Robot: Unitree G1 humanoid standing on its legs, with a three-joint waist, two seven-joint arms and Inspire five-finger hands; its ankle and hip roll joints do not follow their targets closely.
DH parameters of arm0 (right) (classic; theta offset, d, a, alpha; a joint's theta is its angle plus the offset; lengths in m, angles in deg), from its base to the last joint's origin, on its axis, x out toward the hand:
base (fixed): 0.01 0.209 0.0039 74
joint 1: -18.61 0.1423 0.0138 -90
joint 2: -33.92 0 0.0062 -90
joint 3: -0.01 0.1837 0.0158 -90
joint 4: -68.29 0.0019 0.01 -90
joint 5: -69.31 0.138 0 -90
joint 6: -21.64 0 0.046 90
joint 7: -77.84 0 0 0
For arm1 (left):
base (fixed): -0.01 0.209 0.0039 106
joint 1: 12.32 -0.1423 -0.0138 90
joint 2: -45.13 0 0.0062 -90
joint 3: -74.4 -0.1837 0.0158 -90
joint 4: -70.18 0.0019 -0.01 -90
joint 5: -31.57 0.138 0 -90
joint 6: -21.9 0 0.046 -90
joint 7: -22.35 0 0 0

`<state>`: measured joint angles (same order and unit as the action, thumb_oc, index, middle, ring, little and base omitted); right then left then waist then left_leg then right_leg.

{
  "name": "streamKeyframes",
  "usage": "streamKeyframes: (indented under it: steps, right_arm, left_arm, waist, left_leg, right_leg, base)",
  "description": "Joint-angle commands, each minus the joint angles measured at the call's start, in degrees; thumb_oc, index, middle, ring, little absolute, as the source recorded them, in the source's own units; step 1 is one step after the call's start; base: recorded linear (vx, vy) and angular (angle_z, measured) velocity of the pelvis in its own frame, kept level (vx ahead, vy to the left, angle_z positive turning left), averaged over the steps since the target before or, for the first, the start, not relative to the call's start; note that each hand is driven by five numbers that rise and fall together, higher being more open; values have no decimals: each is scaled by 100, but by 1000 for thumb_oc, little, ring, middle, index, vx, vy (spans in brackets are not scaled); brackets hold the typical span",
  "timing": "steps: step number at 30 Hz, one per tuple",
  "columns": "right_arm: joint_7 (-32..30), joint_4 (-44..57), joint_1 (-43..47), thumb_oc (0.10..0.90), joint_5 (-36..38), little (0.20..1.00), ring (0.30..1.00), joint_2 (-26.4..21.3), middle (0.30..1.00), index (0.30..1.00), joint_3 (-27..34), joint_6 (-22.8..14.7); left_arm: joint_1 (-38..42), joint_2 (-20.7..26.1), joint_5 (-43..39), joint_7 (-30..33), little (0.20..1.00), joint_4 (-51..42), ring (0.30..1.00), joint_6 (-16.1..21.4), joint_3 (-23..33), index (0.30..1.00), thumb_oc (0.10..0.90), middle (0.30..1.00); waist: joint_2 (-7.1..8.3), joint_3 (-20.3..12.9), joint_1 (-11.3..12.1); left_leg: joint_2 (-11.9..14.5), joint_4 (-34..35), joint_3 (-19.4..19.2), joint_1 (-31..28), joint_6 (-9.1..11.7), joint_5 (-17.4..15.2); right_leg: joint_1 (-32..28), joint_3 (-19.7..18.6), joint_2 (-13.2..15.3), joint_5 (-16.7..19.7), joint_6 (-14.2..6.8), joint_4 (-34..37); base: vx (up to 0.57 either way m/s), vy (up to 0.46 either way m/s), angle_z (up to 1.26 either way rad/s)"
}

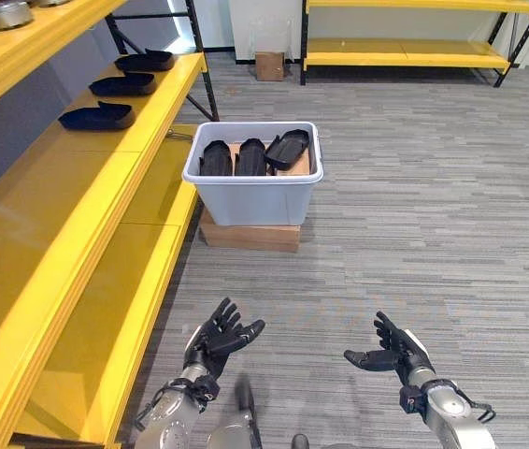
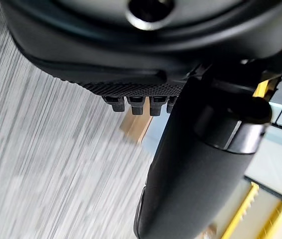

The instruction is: Move parts from the plastic box to the shelf.

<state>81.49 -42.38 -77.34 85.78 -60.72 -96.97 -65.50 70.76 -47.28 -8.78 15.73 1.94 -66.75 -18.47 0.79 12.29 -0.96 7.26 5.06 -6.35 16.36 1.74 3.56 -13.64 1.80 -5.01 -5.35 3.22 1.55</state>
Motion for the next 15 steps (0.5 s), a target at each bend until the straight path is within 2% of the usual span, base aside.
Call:
streamKeyframes:
  steps: [1,3,9,11,15]
  right_arm:
    - [214,587,94,900,138,1000,1000,-200,1000,1000,109,-516]
    - [240,714,72,900,192,1000,1000,-216,1000,1000,55,-476]
    - [217,756,29,900,259,1000,1000,-134,1000,1000,114,-527]
    - [163,880,38,900,193,1000,1000,-28,1000,1000,120,-495]
    - [-183,885,284,900,229,1000,1000,114,1000,1000,15,-580]
  left_arm:
    - [167,248,-113,334,1000,-555,1000,927,352,1000,900,1000]
    - [120,266,185,674,1000,-515,1000,1064,431,1000,900,1000]
    - [154,364,609,744,1000,-530,1000,1069,377,1000,900,1000]
    - [208,496,1010,669,1000,-629,1000,969,278,1000,900,1000]
    - [334,697,1671,826,1000,-662,1000,704,91,1000,900,1000]
  waist:
    - [159,-321,127]
    - [125,-346,168]
    - [138,-372,193]
    - [210,-401,229]
    - [279,-475,299]
  left_leg:
    - [359,-85,-177,-510,293,688]
    - [366,-144,-148,-653,301,667]
    - [182,-534,-145,-744,204,493]
    - [-166,-711,-92,-795,2,269]
    - [-561,-660,-127,-975,-296,85]
  right_leg:
    - [-30,22,598,-514,-599,-592]
    - [-108,89,743,-676,-689,-731]
    - [-142,230,945,-760,-779,-947]
    - [-104,266,1139,-513,-899,-1165]
    - [118,338,1318,248,-1140,-1909]
  base:
    - [398,311,-65]
    - [403,343,-56]
    - [254,262,-14]
    - [334,417,12]
    - [163,260,17]
